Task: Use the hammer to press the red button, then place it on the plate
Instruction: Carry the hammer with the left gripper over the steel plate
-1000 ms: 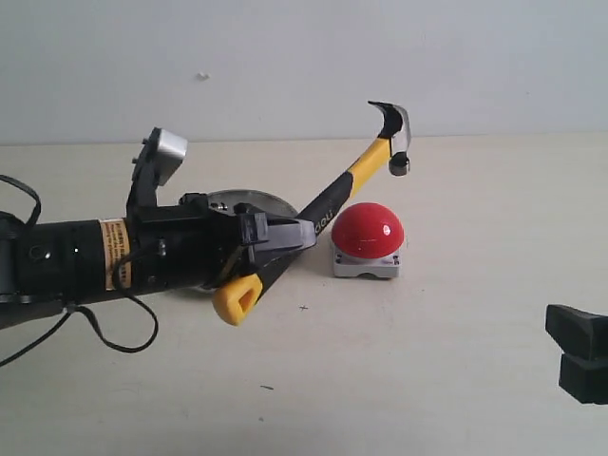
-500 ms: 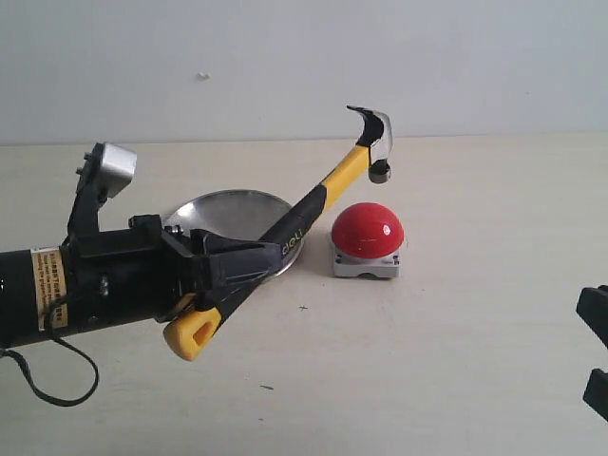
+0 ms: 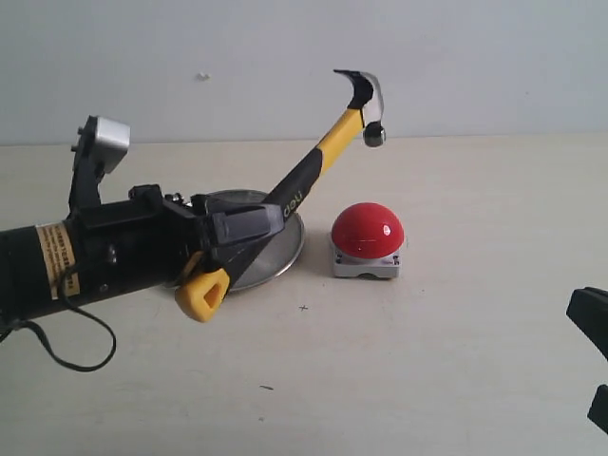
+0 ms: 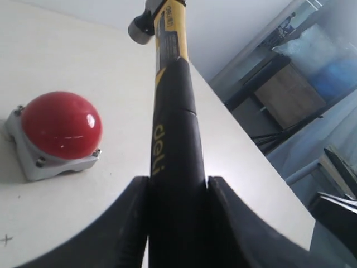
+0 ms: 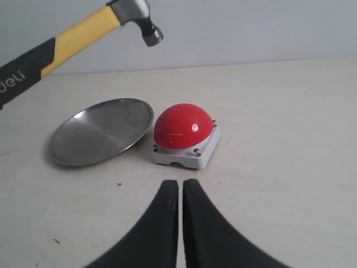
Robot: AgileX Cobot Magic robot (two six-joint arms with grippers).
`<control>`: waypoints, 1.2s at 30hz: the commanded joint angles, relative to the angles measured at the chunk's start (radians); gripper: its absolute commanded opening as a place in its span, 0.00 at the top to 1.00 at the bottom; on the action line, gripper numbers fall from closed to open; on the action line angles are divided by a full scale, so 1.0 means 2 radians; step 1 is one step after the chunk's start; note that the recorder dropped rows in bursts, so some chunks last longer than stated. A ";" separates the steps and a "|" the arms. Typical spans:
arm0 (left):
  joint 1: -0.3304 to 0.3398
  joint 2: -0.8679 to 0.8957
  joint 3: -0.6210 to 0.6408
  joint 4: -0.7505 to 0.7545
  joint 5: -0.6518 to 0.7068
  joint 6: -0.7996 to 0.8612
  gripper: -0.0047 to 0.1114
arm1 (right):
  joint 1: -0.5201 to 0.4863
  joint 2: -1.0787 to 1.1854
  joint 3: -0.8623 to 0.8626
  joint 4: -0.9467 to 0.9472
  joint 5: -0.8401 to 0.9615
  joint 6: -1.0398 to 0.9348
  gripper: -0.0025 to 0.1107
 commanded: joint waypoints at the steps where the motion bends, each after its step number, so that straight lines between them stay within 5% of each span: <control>1: 0.000 -0.009 -0.030 0.005 -0.029 -0.011 0.96 | 0.002 -0.004 0.003 -0.005 -0.002 -0.006 0.95; 6: 0.000 0.001 -0.029 0.007 0.028 -0.009 0.96 | 0.002 -0.004 0.003 -0.005 -0.002 -0.011 0.95; 17: 0.000 0.130 -0.029 0.047 -0.023 -0.047 0.96 | 0.002 -0.004 0.003 -0.005 -0.004 -0.010 0.95; 22: 0.009 0.112 -0.029 0.045 -0.085 -0.051 0.96 | 0.002 -0.004 0.003 -0.005 -0.009 -0.010 0.95; 36: 0.055 0.051 -0.019 0.037 -0.058 -0.039 0.96 | 0.002 -0.004 0.003 -0.005 -0.022 -0.014 0.95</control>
